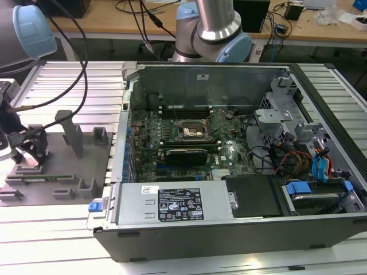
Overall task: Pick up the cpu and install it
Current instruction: 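Pick up the cpu and move it towards the insertion slot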
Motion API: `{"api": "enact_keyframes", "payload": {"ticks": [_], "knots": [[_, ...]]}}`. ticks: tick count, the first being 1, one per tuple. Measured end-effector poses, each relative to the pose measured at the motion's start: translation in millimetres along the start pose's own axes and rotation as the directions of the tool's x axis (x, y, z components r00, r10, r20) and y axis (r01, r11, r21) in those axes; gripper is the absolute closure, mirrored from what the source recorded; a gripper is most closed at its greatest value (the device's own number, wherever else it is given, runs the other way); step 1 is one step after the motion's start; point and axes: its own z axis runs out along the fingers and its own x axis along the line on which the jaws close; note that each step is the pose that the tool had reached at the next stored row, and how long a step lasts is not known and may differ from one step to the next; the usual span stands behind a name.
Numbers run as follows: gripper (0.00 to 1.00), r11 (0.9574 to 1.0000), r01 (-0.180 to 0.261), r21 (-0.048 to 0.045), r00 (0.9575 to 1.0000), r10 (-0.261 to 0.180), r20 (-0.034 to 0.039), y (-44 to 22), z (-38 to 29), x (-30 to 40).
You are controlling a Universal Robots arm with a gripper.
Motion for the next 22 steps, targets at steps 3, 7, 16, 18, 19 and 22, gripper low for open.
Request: {"api": "enact_keyframes", "payload": {"ticks": [3,7,16,18,19,22], "knots": [[0.46,1.0000,0.000,-0.0004,1.0000,0.000,0.0005,0.0,0.3,-0.3],[0.46,1.0000,0.000,-0.0003,1.0000,0.000,0.0004,-0.2,0.2,-0.4],[0.46,1.0000,0.000,-0.0003,1.0000,0.000,0.0008,-1.1,0.0,0.2],[0.46,1.0000,0.000,-0.0005,1.0000,0.000,0.0010,-1.3,0.0,0.5],[0.46,1.0000,0.000,-0.0006,1.0000,0.000,0.0012,-1.4,0.0,0.6],[0.46,1.0000,0.000,-0.0009,1.0000,0.000,0.0021,-1.8,-0.1,1.2]]}}
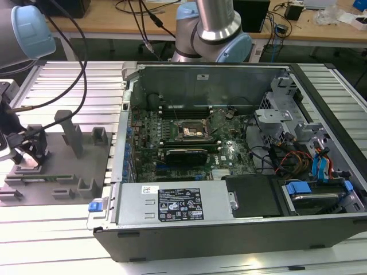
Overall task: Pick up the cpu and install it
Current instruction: 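Pick up the cpu and move it towards the insertion slot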
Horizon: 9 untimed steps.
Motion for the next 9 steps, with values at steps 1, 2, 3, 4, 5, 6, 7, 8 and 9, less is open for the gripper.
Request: {"api": "enact_keyframes", "payload": {"ticks": [1,2,3,4,5,6,7,8,9], "knots": [[0.46,1.0000,0.000,-0.0001,1.0000,0.000,0.0001,-0.1,0.0,0.0],[0.46,1.0000,0.000,-0.0001,1.0000,0.000,0.0002,-0.1,0.0,0.1],[0.46,1.0000,0.000,-0.0002,1.0000,0.000,0.0002,-0.3,0.1,0.1],[0.46,1.0000,0.000,-0.0001,1.0000,0.000,0.0002,-0.3,0.6,0.2],[0.46,1.0000,0.000,0.0000,1.0000,0.000,0.0000,-0.4,0.8,0.2],[0.46,1.0000,0.000,0.0001,1.0000,0.000,-0.0002,-0.4,0.8,0.2],[0.46,1.0000,0.000,0.0000,1.0000,0.000,0.0000,-0.3,0.9,0.1],[0.46,1.0000,0.000,0.0000,1.0000,0.000,0.0000,-0.4,1.0,0.1],[0.46,1.0000,0.000,0.0000,1.0000,0.000,0.0000,-0.4,1.1,0.1]]}}
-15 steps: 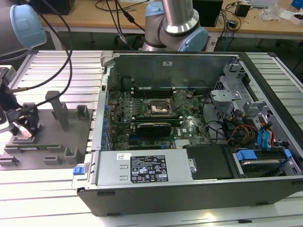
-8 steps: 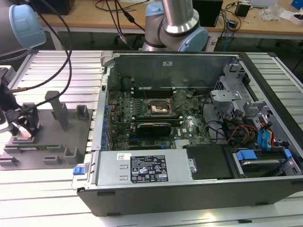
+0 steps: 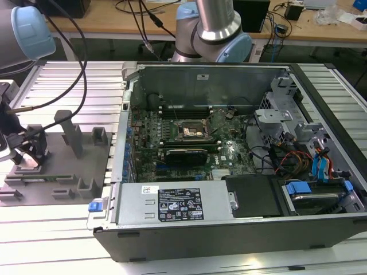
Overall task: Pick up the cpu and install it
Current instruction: 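Pick up the cpu and move it towards the insertion slot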
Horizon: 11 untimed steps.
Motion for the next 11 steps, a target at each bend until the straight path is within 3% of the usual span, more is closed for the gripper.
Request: {"api": "enact_keyframes", "payload": {"ticks": [7,8,11], "knots": [[0.45,1.0000,0.000,0.0000,1.0000,0.000,0.0001,0.0,0.4,0.0],[0.38,1.0000,0.000,0.0000,1.0000,0.000,0.0000,0.0,0.4,0.0],[0.38,1.0000,0.000,0.0000,1.0000,0.000,0.0001,0.0,0.6,0.0]]}}
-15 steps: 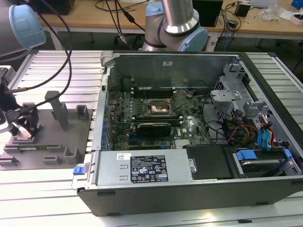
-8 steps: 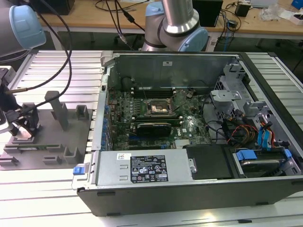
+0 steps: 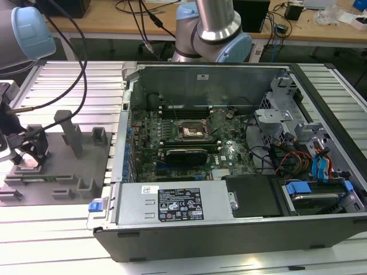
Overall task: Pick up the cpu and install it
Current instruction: 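Pick up the cpu and move it towards the insertion slot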
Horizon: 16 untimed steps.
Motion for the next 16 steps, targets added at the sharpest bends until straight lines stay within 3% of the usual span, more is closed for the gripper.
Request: {"api": "enact_keyframes", "payload": {"ticks": [8,16], "knots": [[0.38,1.0000,0.001,-0.0001,1.0000,-0.001,0.0000,0.1,-4.0,-0.6],[0.38,1.0000,0.001,0.0013,1.0000,-0.001,-0.0002,0.0,-1.6,0.0]]}}
